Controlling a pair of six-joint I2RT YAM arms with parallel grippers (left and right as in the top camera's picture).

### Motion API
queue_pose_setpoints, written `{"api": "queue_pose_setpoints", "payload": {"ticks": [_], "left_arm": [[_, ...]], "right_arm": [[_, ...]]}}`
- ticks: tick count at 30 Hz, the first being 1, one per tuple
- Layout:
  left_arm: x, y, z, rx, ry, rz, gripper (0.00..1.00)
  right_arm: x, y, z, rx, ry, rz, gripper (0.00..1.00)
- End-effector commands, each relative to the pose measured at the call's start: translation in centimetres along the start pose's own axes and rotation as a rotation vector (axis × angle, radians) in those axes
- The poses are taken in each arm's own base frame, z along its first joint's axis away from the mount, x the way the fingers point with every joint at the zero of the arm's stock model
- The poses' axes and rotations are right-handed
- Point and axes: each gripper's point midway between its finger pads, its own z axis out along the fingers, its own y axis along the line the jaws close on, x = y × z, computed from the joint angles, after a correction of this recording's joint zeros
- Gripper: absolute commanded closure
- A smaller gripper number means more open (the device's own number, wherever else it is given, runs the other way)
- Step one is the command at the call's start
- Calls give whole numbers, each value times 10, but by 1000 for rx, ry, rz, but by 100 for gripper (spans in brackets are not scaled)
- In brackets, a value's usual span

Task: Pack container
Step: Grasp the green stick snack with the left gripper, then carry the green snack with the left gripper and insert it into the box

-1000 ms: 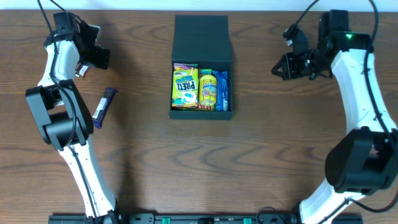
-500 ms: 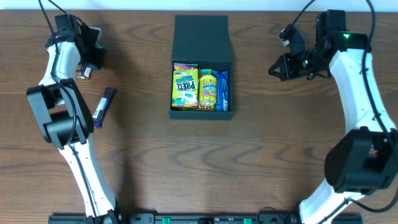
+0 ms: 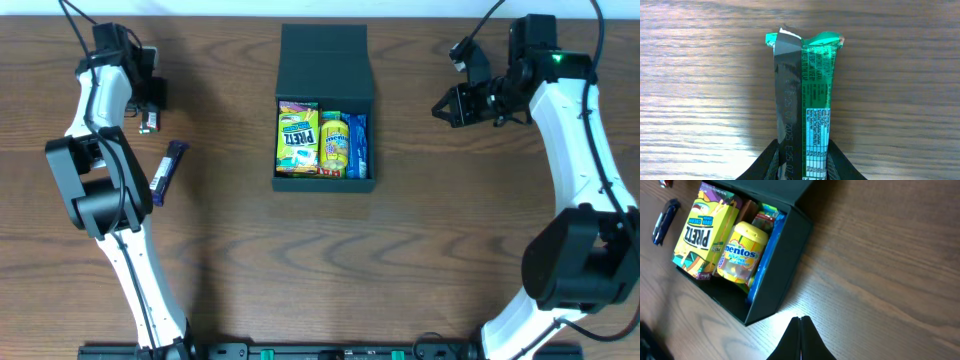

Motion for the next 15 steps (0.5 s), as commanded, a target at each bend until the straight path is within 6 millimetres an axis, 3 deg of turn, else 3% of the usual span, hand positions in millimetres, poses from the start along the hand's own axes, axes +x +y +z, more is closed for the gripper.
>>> {"api": "queue_pose_setpoints", "payload": {"ticks": [1, 5, 8, 11, 15], "left_arm": [[-34, -21, -52, -13, -107, -1, 75], [-57, -58, -104, 6, -193, 38, 76], [-65, -104, -149, 43, -245, 79, 76], [-55, -158, -182, 108, -234, 43, 76], [-22, -236, -193, 226, -130, 54, 77]], "right_arm": [[0, -2, 3, -4, 2, -14, 99], [-1, -14, 0, 30, -8, -6, 99], [0, -29, -5, 76, -16, 7, 99], [-3, -44, -13, 103, -43, 23, 99], [-6, -59, -22, 124, -78, 24, 98]]}}
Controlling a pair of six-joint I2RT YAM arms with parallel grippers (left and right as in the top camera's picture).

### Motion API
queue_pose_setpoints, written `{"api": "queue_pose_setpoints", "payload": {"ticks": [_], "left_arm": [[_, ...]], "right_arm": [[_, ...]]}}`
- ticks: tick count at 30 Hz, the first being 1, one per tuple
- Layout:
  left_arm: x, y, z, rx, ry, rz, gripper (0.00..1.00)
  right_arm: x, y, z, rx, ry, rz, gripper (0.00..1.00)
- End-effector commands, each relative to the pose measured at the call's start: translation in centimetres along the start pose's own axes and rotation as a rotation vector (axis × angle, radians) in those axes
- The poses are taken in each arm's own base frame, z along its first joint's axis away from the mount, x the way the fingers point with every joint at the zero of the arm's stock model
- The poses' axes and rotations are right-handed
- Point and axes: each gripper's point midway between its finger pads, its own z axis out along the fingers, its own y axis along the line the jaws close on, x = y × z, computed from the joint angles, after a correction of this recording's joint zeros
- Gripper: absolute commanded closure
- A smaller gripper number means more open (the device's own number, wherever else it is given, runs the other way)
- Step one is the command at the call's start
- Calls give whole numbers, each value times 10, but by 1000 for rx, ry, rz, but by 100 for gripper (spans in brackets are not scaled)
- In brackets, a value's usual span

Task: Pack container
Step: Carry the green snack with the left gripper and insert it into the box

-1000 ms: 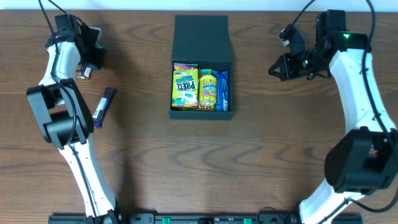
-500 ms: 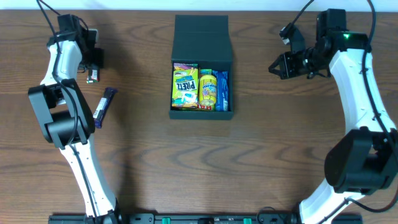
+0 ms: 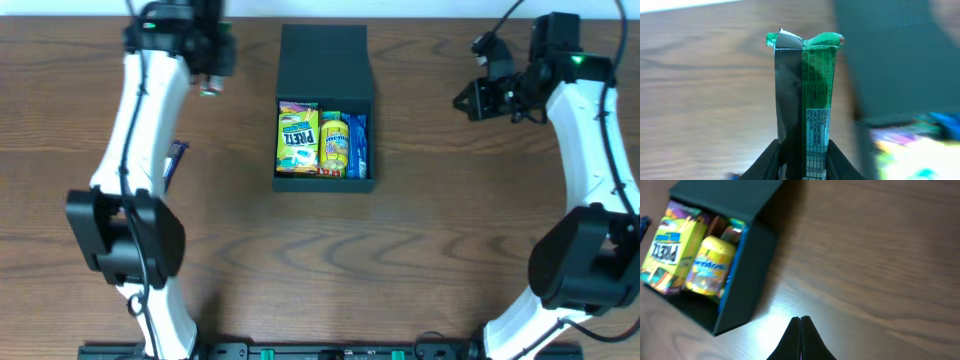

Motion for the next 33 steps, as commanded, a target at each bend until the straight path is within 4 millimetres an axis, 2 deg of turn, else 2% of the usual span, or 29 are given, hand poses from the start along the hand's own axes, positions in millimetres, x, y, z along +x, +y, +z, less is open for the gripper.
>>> {"api": "queue_pose_setpoints", "payload": {"ticks": [1, 5, 7, 10, 14, 21, 29, 30, 32, 33], "left_arm": [[20, -58, 8, 96, 88, -61, 78], [41, -135, 6, 163, 134, 20, 79], [50, -162, 4, 181, 145, 38, 78], [62, -188, 6, 196, 169, 15, 78], [76, -209, 15, 197, 212, -72, 78], [92, -233, 38, 199, 262, -163, 78], [103, -243, 47, 187, 295, -214, 78], [104, -243, 48, 184, 298, -227, 74], [104, -243, 48, 181, 299, -241, 49], [104, -244, 48, 182, 297, -241, 42]], "right_arm": [[1, -14, -2, 11, -9, -28, 99], [5, -7, -2, -33, -3, -121, 99], [8, -5, -2, -41, 7, -146, 99], [10, -4, -2, -44, 15, -171, 99], [12, -3, -2, -48, 22, -200, 99], [12, -3, -2, -48, 22, -219, 99], [12, -3, -2, -48, 21, -227, 99], [12, -3, -2, -48, 21, -227, 99], [12, -3, -2, -48, 21, -226, 99], [12, -3, -2, -48, 21, -226, 99]]}}
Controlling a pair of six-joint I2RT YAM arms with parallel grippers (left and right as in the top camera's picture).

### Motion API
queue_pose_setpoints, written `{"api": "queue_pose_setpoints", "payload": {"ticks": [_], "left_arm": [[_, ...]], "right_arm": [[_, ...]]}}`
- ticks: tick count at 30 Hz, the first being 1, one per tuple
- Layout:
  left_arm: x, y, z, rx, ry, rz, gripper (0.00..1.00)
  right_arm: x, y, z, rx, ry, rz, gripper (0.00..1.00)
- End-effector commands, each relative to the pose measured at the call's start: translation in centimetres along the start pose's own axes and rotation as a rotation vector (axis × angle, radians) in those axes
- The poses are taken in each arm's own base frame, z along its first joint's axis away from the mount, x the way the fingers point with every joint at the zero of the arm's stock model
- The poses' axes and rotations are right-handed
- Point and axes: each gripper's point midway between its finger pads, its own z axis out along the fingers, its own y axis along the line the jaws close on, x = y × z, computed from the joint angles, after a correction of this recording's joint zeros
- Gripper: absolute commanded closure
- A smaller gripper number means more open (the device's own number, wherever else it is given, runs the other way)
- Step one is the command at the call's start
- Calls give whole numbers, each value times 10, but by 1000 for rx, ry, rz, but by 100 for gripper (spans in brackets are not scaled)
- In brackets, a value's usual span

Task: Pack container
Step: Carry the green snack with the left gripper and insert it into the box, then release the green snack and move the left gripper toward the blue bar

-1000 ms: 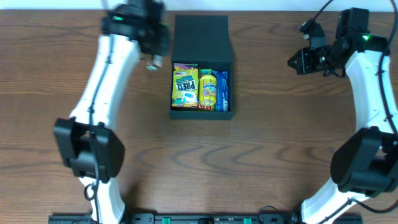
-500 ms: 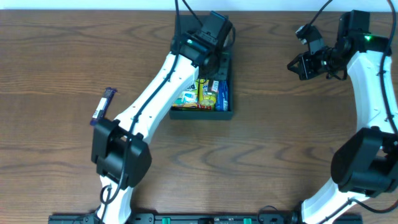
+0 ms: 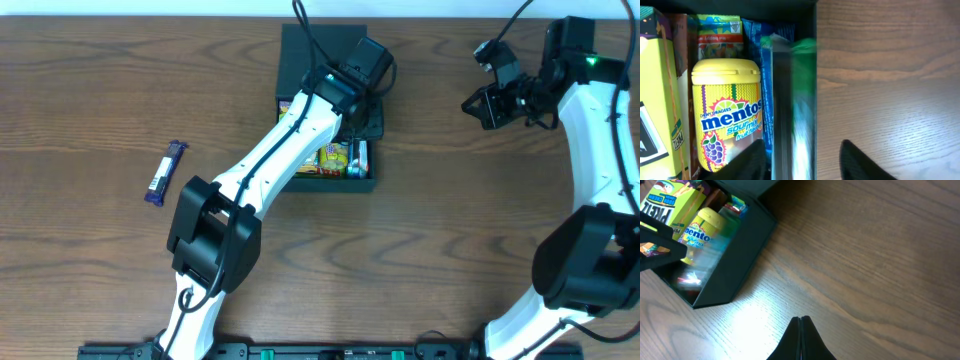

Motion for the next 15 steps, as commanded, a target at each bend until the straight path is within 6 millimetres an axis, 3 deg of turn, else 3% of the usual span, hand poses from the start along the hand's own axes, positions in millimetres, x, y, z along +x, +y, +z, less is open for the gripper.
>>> {"api": "queue_pose_setpoints", "payload": {"ticks": [1, 6, 9, 11, 15], "left_arm": [[4, 3, 11, -11, 21, -23, 38], [-8, 12, 0, -8, -7, -35, 42], [-32, 27, -31, -23, -87, 17, 42], [-47, 53, -58, -106, -157, 32, 41], [-68, 147, -134, -456, -290, 22, 41]], "right_arm": [[2, 1, 4, -20, 1, -12, 99], [3, 2, 4, -24, 8, -7, 98], [3, 2, 4, -25, 8, -7, 99], [3, 2, 4, -24, 8, -7, 99], [3, 2, 4, -25, 8, -8, 98]]}}
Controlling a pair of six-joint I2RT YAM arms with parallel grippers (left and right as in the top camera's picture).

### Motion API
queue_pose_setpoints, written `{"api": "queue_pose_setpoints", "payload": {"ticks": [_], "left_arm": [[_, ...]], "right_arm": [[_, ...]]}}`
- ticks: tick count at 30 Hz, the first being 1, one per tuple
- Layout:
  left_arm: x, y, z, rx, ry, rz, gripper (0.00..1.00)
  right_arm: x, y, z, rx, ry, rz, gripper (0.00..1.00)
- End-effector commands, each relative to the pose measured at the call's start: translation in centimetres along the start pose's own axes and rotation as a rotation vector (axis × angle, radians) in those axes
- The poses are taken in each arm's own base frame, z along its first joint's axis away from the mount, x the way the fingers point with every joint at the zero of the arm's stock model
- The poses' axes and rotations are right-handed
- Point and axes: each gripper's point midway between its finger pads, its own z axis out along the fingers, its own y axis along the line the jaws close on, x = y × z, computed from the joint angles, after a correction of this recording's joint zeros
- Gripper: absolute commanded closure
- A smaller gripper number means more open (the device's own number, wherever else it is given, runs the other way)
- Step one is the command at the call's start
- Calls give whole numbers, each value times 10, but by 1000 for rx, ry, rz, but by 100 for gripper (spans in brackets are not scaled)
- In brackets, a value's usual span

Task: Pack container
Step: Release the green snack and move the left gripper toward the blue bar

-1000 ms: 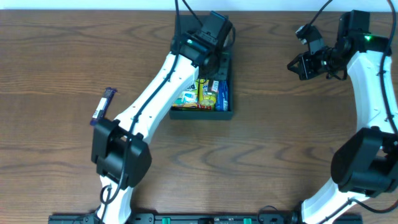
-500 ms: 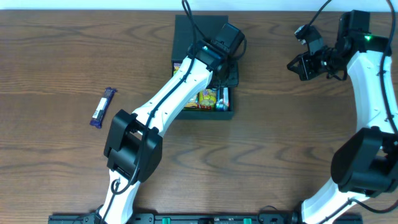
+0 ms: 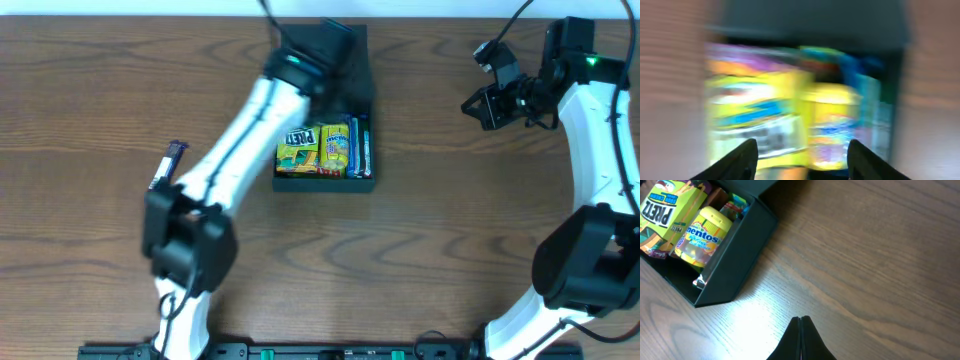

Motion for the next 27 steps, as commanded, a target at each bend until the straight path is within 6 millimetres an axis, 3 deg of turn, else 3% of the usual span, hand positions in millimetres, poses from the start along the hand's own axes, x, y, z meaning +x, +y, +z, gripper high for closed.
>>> {"api": "queue_pose_setpoints", "payload": {"ticks": [1, 3, 5, 7, 10, 14, 17, 21, 27], "left_arm": [[-40, 92, -72, -281, -203, 24, 40], [-30, 141, -95, -344, -135, 72, 39], [-7, 172, -98, -321, -18, 68, 43], [20, 192, -85, -222, 90, 23, 48], [55, 242, -56, -230, 129, -98, 37], [84, 262, -17, -142, 161, -118, 31], [93, 276, 9, -160, 149, -107, 31], [95, 288, 34, -200, 89, -91, 22], [87, 308, 53, -287, -11, -71, 4]], "right_arm": [[2, 1, 4, -20, 3, -11, 99], [2, 2, 4, -21, 4, -11, 98], [2, 2, 4, -21, 4, -7, 98], [2, 2, 4, -21, 3, -6, 99], [0, 1, 4, -17, -2, -4, 99], [0, 1, 4, -16, -4, 13, 98], [0, 1, 4, -16, -3, 29, 98], [2, 2, 4, -22, 8, 48, 99], [9, 6, 4, -37, 33, 73, 98]]}}
